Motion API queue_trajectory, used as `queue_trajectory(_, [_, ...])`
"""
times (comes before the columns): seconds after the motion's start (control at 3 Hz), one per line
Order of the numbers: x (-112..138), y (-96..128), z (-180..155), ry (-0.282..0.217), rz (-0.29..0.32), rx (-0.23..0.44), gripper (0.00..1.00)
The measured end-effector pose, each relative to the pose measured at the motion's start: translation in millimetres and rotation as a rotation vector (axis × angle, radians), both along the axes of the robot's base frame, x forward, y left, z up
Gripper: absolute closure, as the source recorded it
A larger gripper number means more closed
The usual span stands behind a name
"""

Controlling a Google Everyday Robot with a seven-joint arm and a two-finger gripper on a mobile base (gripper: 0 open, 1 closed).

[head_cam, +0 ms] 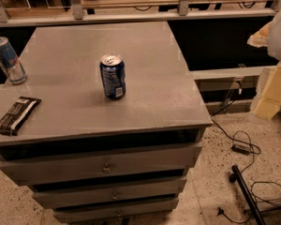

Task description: Pick pepsi can

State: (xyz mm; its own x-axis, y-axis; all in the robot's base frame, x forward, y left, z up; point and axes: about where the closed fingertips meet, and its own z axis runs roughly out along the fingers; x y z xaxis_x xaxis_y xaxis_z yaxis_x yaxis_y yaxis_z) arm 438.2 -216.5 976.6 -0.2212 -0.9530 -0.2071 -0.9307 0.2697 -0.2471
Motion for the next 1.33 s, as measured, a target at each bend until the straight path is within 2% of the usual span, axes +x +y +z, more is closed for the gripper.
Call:
queue_trajectory(0.33, [3,5,1,-0.009,0.013,0.008,0.00])
queue_trajectory(0.67, [20,38,7,-0.069,0.108,0.067,0.00])
queue_trajectory(1.0, [51,96,18,-0.105,0.243,0.085,0.00])
queue_trajectory(1.33, [101,181,14,-0.069,0.403,0.060,0.00])
